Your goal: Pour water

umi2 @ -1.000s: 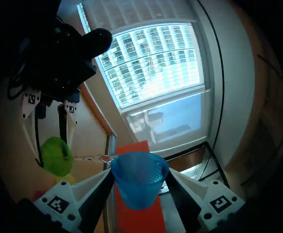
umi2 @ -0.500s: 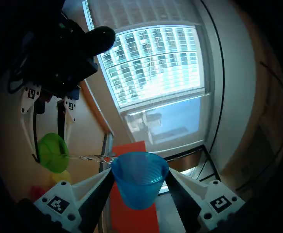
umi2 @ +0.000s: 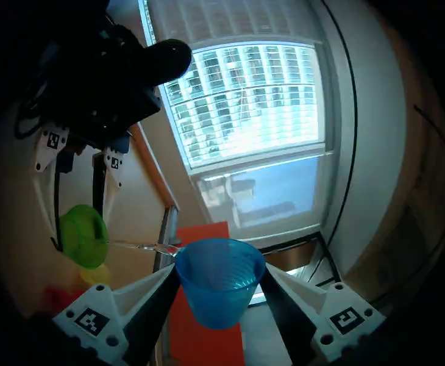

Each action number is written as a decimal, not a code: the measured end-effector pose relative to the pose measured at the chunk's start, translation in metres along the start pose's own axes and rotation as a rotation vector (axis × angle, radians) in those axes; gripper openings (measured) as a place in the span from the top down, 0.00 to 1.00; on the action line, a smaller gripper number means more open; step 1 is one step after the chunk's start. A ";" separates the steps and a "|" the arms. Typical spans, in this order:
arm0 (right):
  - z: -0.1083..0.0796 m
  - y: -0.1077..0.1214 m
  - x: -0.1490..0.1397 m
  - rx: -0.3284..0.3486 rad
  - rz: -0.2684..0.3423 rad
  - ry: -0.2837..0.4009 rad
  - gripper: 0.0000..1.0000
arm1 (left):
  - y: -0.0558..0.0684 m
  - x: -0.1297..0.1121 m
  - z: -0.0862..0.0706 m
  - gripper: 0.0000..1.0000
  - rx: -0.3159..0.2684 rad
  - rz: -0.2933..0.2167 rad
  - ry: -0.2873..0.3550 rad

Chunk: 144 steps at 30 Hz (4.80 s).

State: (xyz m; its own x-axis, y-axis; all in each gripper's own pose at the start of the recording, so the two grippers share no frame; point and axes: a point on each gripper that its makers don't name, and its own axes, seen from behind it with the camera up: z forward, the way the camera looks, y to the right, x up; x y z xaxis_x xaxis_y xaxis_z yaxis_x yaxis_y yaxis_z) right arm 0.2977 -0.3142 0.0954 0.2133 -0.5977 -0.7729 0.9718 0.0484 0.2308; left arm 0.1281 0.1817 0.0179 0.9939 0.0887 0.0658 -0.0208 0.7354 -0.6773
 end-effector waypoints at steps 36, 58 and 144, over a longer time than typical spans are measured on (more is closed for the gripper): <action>0.004 0.009 0.003 -0.017 -0.085 -0.005 0.11 | 0.002 0.002 0.002 0.14 0.000 0.004 -0.001; 0.008 0.013 0.006 -0.017 -0.164 -0.010 0.10 | -0.002 0.002 0.002 0.14 0.005 -0.001 0.000; -0.015 0.004 0.033 0.040 0.607 0.089 0.11 | -0.008 0.009 0.002 0.14 0.025 0.001 0.012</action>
State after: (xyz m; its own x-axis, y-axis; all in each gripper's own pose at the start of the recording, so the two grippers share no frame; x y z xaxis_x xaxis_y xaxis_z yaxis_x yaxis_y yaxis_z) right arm 0.3096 -0.3218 0.0619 0.7370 -0.4039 -0.5420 0.6697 0.3281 0.6662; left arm 0.1366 0.1784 0.0253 0.9951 0.0815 0.0558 -0.0246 0.7516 -0.6592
